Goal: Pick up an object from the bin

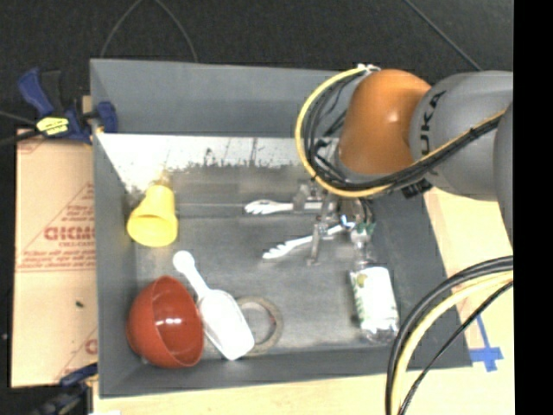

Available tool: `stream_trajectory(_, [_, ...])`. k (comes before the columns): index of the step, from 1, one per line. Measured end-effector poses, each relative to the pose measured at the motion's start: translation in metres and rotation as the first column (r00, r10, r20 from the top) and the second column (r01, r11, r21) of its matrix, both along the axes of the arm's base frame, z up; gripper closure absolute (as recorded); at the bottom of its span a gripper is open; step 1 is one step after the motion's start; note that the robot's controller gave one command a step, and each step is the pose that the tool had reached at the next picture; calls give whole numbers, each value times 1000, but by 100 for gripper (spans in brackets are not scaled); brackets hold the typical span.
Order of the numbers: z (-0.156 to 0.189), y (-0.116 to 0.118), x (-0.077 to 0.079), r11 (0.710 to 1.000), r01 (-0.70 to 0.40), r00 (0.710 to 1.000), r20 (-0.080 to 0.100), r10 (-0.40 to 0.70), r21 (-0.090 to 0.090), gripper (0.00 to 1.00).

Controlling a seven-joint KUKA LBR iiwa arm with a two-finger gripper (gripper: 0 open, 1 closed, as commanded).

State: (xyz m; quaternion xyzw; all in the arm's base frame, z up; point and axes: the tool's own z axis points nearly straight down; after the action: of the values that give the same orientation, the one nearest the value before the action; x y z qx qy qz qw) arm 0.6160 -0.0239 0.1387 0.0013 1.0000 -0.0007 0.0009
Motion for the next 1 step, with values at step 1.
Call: stream_trajectory(1, [0,0,0,1000,0,1000,0,0,0,0])
